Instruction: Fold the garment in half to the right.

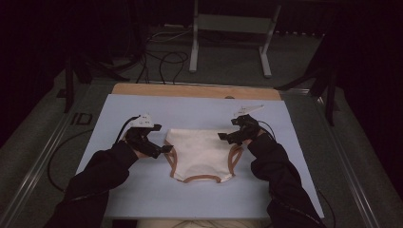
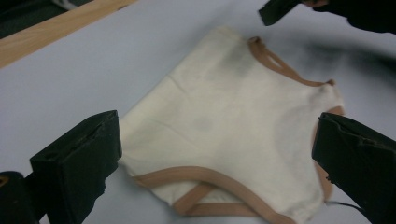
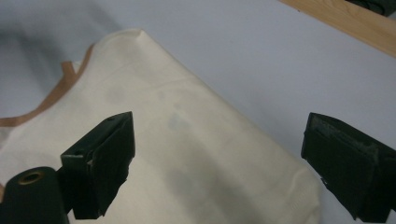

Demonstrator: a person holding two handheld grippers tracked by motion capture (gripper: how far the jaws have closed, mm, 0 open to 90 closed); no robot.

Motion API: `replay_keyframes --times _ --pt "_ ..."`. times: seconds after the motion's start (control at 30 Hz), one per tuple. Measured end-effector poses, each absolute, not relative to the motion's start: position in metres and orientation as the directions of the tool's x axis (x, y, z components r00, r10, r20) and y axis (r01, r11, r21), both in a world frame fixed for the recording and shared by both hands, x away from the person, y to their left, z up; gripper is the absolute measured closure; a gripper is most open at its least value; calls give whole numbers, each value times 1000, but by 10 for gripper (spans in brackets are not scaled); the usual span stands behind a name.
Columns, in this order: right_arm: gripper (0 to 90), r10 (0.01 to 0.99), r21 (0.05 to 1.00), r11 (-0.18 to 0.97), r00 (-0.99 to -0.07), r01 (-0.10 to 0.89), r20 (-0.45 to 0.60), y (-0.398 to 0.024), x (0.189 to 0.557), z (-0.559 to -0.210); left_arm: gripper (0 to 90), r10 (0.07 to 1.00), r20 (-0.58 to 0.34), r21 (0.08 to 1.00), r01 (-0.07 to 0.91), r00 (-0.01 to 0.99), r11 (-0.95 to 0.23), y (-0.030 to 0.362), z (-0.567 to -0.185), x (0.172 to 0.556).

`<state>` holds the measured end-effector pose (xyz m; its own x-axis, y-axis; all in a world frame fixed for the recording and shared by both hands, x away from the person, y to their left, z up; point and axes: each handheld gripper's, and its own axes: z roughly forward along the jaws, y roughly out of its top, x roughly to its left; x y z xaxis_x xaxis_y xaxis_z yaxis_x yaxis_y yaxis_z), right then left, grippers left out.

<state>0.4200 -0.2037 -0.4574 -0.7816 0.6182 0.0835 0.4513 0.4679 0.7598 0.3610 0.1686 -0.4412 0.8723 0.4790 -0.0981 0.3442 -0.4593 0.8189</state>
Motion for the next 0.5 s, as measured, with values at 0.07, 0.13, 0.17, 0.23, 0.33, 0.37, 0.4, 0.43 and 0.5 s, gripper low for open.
replay_keyframes --times 0.07,0.13,0.17,0.23,0.33,0.37,0.4,0.43,0.5 --pt "98 614 763 468 -785 446 82 -201 420 -455 25 463 -89 821 328 882 -467 168 -439 355" --pt "98 609 767 466 -789 441 84 -198 420 -453 25 446 -76 824 308 892 -476 168 -438 349" --pt "98 606 766 469 -791 441 84 -197 421 -452 27 442 -70 826 301 894 -477 167 -438 347" --pt "98 602 769 463 -793 441 92 -194 421 -451 31 430 -61 826 287 901 -485 166 -437 341" --pt "98 592 765 469 -800 443 100 -189 422 -448 34 416 -44 826 267 908 -496 163 -437 334" --pt "98 591 764 471 -801 441 98 -187 422 -448 34 410 -38 825 260 911 -501 162 -437 332" --pt "98 589 764 471 -802 440 98 -185 422 -447 34 405 -34 824 255 914 -506 161 -437 330" --pt "98 588 763 475 -803 438 95 -183 422 -447 34 392 -39 822 252 919 -510 160 -438 327" --pt "98 580 764 476 -808 434 97 -179 422 -447 34 384 -26 816 242 923 -525 158 -440 322"
